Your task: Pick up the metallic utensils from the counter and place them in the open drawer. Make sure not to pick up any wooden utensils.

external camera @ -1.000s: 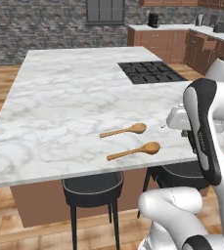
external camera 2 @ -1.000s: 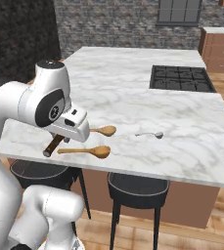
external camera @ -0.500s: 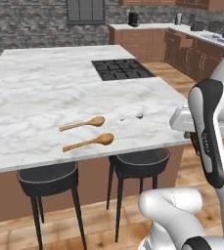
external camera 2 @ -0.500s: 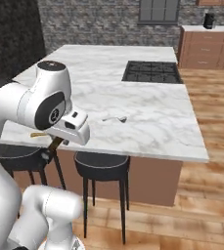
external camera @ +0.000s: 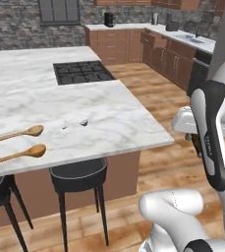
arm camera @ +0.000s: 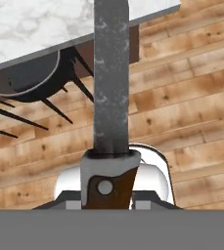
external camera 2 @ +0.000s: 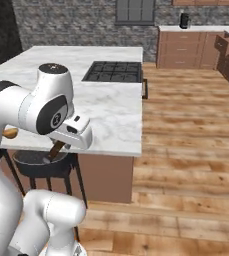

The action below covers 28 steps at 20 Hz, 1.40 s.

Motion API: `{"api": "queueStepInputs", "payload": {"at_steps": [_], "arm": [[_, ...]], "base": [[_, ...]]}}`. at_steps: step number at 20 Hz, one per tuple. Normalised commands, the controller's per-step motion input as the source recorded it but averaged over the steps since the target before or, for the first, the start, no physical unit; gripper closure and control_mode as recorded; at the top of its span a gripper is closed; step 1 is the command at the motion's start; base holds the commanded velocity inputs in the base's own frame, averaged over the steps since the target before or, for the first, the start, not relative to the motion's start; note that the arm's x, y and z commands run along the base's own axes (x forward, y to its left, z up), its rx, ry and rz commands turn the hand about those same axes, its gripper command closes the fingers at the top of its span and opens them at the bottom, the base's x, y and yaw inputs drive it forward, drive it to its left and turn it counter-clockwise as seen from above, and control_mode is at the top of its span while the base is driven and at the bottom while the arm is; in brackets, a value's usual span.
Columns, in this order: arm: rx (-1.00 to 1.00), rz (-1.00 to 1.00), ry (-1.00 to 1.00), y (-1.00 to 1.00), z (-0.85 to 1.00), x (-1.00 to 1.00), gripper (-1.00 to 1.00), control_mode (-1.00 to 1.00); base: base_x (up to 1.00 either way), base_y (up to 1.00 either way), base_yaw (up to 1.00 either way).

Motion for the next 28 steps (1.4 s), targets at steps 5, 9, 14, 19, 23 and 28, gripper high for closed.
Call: {"api": "queueStepInputs", "payload": {"at_steps": [5, 9, 14, 19, 23, 28], "arm": [[0.0, 0.0, 0.0, 0.0, 0.0, 0.0, 1.0, 1.0], [0.0, 0.0, 0.0, 0.0, 0.0, 0.0, 1.0, 1.0], [0.0, 0.0, 0.0, 0.0, 0.0, 0.0, 1.0, 1.0], [0.0, 0.0, 0.0, 0.0, 0.0, 0.0, 1.0, 1.0], [0.0, 0.0, 0.0, 0.0, 0.0, 0.0, 1.0, 1.0], [0.0, 0.0, 0.0, 0.0, 0.0, 0.0, 1.0, 1.0]], "base": [[0.42, -1.0, -0.12], [0.58, -1.0, -0.1], [0.97, -1.0, -0.02], [1.0, -1.0, 0.02], [1.0, -0.68, 0.1], [1.0, -0.52, 0.21]]}}
